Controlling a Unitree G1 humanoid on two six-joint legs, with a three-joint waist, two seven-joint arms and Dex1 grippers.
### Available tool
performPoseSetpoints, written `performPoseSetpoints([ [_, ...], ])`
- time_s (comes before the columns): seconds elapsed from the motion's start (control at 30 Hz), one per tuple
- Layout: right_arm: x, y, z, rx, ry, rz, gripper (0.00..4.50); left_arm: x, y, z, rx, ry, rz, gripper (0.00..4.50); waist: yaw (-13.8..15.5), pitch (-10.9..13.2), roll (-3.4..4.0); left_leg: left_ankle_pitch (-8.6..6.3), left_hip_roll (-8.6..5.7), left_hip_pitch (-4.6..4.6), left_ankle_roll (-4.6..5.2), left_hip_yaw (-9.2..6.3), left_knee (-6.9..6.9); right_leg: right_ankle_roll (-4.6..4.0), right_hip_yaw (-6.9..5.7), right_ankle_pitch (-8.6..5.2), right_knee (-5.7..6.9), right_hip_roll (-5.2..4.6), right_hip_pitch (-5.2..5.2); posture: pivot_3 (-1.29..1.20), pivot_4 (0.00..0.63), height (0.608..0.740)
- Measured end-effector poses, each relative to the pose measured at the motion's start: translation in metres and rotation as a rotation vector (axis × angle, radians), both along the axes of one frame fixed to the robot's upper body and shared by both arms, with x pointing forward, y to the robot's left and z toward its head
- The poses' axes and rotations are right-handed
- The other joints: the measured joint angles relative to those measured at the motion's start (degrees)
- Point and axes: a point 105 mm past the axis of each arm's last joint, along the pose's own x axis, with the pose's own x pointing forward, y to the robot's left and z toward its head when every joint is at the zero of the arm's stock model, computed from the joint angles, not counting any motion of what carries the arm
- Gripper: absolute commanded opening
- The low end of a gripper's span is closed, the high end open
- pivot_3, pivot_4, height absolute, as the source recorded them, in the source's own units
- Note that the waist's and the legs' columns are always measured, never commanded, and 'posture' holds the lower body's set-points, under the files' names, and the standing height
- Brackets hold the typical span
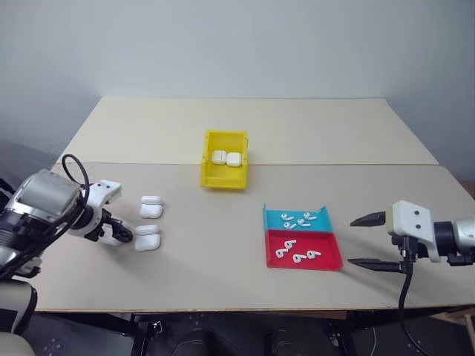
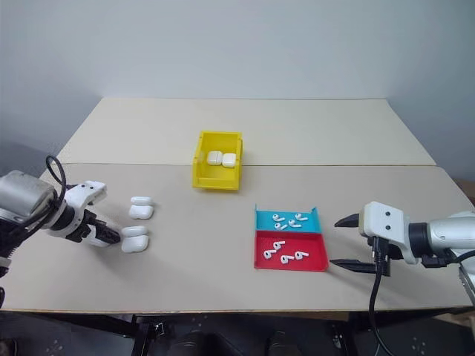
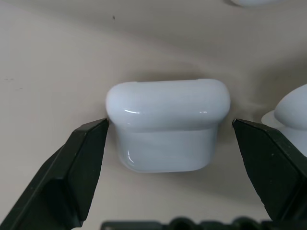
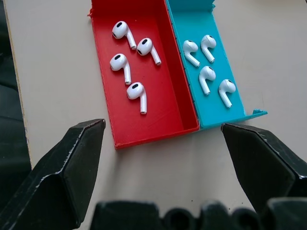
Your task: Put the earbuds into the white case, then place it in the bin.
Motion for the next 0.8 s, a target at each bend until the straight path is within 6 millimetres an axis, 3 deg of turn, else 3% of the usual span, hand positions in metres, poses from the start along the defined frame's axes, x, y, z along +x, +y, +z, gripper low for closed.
performPoseSetpoints([
  [0.3,0.001,-0.0002,-0.0019,0.009,-0.006,-0.013,4.48,0.0017,0.0041,-0.0037,0.003,0.006,0.014,4.5,-0.01,-0.02,0.03,0.0,-0.01,0.13,0.01,0.05,0.03,0.02,0.13,-0.05,0.26,0.0,-0.04,0.0,0.15,0.74],
  [0.53,0.0015,-0.0007,-0.002,0.008,-0.009,-0.019,4.5,0.0031,0.0088,-0.0037,-0.002,0.001,0.015,2.8,-0.01,-0.04,0.04,-0.01,-0.01,0.15,0.01,0.07,0.03,0.01,0.15,-0.07,0.27,0.0,-0.03,0.0,0.15,0.74],
  [0.8,0.0024,-0.0014,-0.0027,0.007,-0.014,-0.028,4.5,0.0029,0.0089,-0.0019,0.008,-0.011,-0.022,2.8,-0.02,-0.03,0.03,-0.01,0.0,0.11,0.02,0.06,0.03,0.02,0.16,-0.07,0.28,0.0,-0.08,0.0,0.15,0.74],
])
